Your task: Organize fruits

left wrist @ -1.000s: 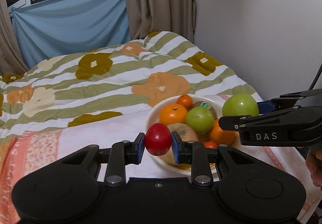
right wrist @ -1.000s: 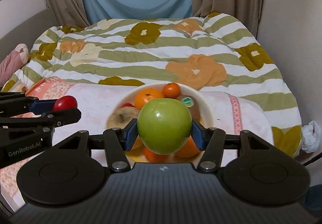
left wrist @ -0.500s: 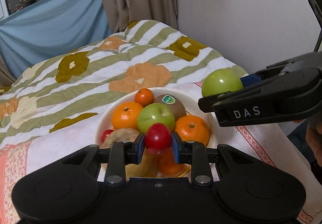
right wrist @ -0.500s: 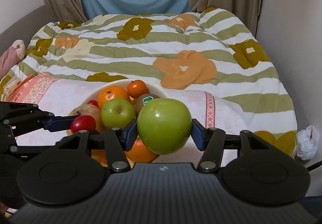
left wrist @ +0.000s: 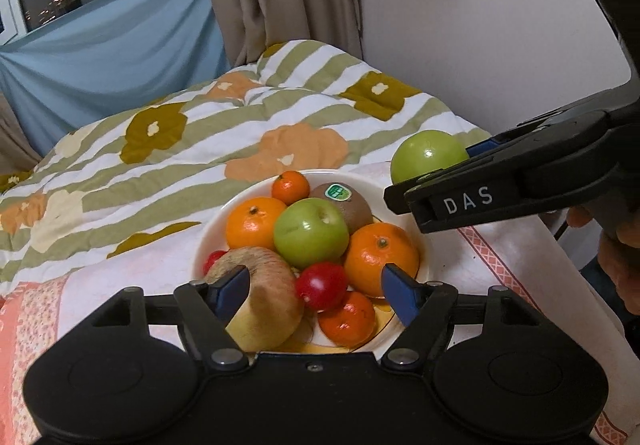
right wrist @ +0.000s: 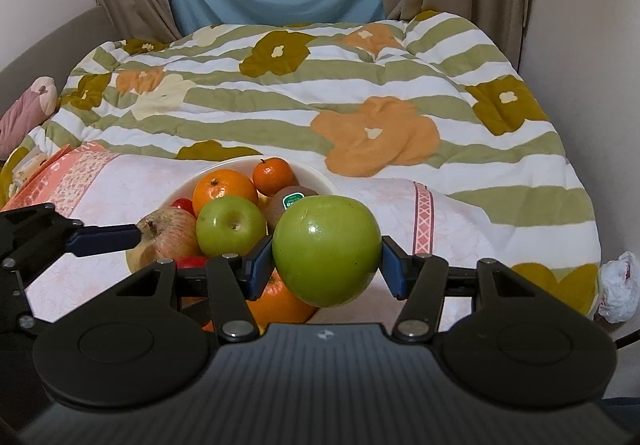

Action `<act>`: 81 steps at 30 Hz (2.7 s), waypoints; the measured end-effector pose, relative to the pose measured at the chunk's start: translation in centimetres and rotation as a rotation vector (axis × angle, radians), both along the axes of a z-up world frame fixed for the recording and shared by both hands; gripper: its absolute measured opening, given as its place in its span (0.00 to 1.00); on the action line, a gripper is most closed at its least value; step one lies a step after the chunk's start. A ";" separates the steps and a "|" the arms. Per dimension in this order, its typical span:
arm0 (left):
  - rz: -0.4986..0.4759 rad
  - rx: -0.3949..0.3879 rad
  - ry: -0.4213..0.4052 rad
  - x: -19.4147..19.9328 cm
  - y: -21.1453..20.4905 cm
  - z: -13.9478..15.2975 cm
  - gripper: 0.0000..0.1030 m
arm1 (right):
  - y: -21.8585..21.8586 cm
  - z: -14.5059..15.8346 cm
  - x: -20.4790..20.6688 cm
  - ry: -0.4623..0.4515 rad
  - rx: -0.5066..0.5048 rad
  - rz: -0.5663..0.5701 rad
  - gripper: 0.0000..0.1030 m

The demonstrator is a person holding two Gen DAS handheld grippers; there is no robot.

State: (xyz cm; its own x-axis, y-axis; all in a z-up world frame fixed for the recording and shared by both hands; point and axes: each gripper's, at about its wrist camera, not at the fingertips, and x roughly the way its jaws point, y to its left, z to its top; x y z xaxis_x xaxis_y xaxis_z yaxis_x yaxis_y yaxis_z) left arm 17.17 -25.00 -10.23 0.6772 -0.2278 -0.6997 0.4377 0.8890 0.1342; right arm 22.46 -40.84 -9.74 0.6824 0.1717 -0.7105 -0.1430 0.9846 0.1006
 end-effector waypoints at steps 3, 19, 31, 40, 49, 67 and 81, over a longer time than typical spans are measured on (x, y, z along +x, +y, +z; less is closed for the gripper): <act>0.027 -0.010 -0.001 0.0 0.7 0.5 0.78 | 0.4 0.2 0.3 -0.005 0.000 0.015 0.69; 0.152 -0.047 0.010 -0.2 3.7 0.8 0.92 | 0.9 -2.1 3.6 0.003 -0.007 0.054 0.69; 0.225 -0.069 0.015 -0.7 5.3 1.1 0.92 | 0.7 -2.2 3.6 -0.038 0.011 0.050 0.81; 0.243 -0.113 -0.041 -3.1 8.5 4.5 0.92 | 2.3 3.1 -1.5 -0.103 0.001 -0.024 0.81; 0.251 -0.150 -0.143 -8.1 13.5 9.4 0.92 | 7.4 9.5 -10.3 -0.203 -0.029 -0.092 0.92; 0.288 -0.173 -0.207 -15.9 19.9 12.6 0.99 | 14.6 13.0 -22.4 -0.204 -0.115 -0.180 1.00; 0.294 -0.174 -0.168 -17.2 20.5 11.9 0.99 | 15.1 12.7 -24.2 -0.181 -0.120 -0.219 1.00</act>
State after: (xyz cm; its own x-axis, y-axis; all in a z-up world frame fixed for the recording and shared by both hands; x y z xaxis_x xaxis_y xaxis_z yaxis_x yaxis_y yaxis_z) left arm -0.06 -4.46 1.67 0.8331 -0.1121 -0.5416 0.1450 0.9893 0.0182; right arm -1.76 -25.70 2.99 0.8110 -0.0715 -0.5807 0.0692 0.9973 -0.0262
